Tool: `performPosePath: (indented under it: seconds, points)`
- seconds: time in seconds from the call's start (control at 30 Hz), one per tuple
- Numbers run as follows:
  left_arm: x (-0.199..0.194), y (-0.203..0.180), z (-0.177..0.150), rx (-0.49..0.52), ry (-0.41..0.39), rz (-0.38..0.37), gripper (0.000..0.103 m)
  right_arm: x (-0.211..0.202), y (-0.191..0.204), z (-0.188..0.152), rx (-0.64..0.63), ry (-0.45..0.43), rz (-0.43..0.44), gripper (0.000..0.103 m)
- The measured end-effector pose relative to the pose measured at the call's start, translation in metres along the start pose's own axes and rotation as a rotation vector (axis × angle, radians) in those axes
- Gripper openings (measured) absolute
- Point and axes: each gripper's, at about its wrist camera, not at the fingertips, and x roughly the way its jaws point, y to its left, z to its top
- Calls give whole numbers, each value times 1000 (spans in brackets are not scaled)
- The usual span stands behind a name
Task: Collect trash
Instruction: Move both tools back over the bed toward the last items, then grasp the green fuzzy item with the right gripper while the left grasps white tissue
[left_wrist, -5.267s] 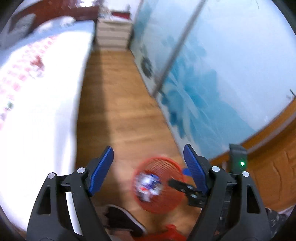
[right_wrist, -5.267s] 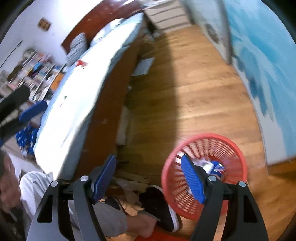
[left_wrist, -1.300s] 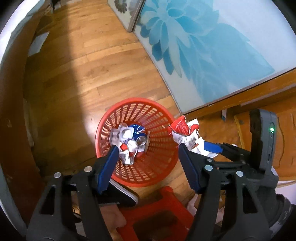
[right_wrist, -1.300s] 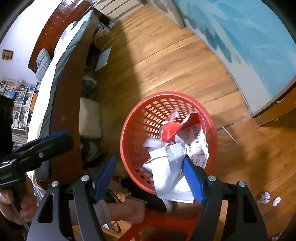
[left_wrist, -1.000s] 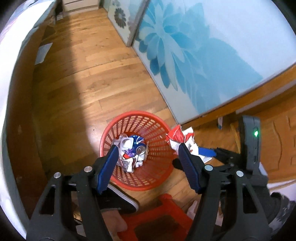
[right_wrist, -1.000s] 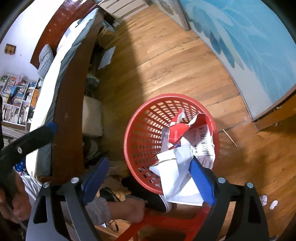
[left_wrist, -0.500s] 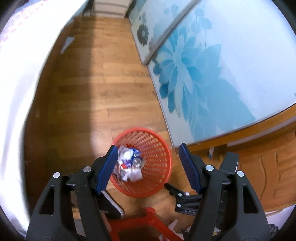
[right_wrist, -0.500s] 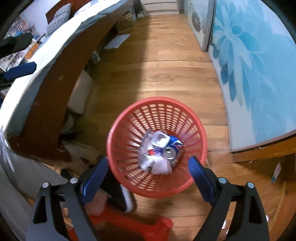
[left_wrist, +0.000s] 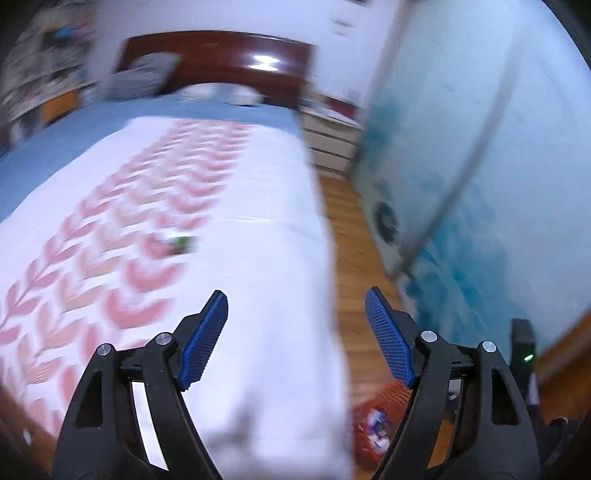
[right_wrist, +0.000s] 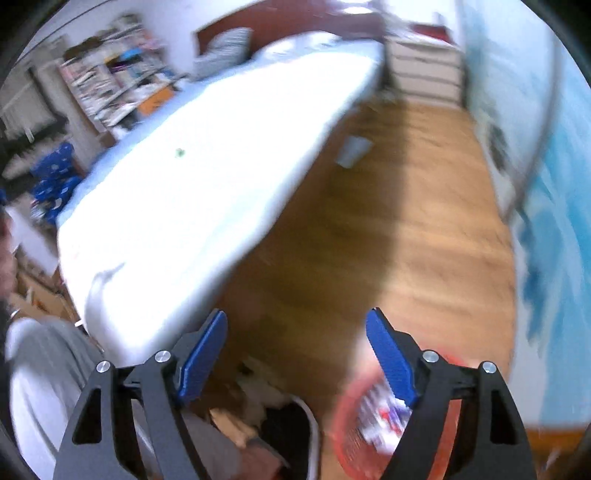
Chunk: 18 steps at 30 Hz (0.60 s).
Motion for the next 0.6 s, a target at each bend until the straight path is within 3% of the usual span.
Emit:
performPosePath:
  seconds: [0.13,0.27,0.37,0.43,0.6]
  points:
    - [1,75,8,-165,52,29,77,35,59,75,-92,-38,71,66]
    - [-1,119,9,-208,56,66,77,84,114,144,-179,-51,105,63]
    - [5,148,7,-237,85,115,77,125,155,188,-220,-29,117,53]
    - [11,165,10,-278,95,104,77,156,179,214,-245,-3,113,42]
    - [26,191,17,-361,103,54,77,221,218,252,-244,36,92,41]
